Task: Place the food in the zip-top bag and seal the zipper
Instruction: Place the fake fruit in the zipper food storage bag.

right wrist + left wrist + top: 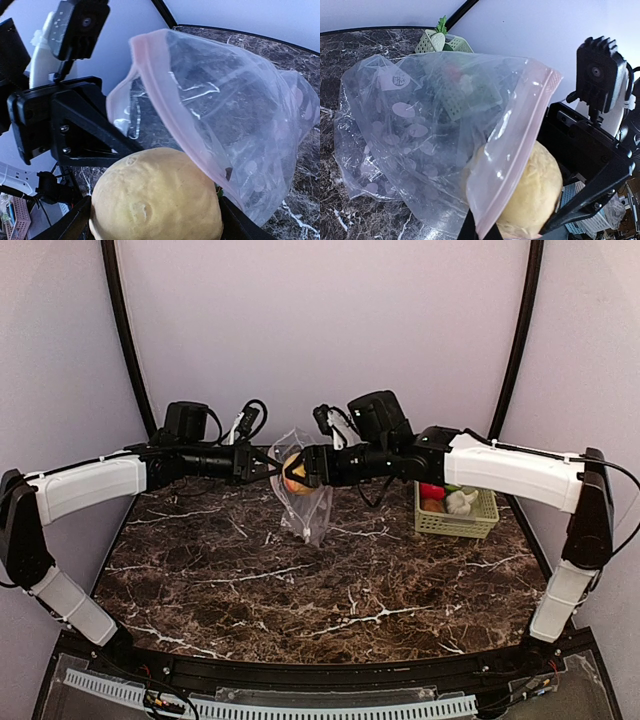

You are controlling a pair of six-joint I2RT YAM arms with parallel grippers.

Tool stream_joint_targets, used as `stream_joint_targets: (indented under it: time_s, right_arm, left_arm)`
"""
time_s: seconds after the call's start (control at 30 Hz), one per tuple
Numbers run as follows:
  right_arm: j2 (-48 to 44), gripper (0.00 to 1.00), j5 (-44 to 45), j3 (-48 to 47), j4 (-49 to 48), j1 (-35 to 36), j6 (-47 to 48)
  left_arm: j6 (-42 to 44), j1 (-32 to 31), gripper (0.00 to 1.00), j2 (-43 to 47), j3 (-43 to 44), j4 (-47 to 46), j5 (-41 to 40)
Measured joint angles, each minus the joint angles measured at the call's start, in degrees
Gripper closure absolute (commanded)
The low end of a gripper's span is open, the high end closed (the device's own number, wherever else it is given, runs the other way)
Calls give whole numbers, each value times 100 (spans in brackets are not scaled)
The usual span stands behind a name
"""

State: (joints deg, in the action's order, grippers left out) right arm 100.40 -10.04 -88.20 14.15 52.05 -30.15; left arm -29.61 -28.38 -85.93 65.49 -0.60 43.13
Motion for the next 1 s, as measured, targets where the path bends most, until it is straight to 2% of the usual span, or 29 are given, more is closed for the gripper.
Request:
stream_joint_targets:
  time_s: [0.2,0.43,0.57,1.0]
  right_arm:
    - [251,34,385,-149,393,-59,-105]
    - [498,12,667,-404,800,-57,-188]
    - [498,5,713,-461,866,-50,-175]
    - [498,2,702,-479,857,-20,-103]
  left_arm:
    - [0,-63,99,24,2,-94,223]
    - [2,-83,99,55,0,-109,319]
    - [2,-83,99,55,0,-109,319]
    - [37,-83,99,55,0,-107,315]
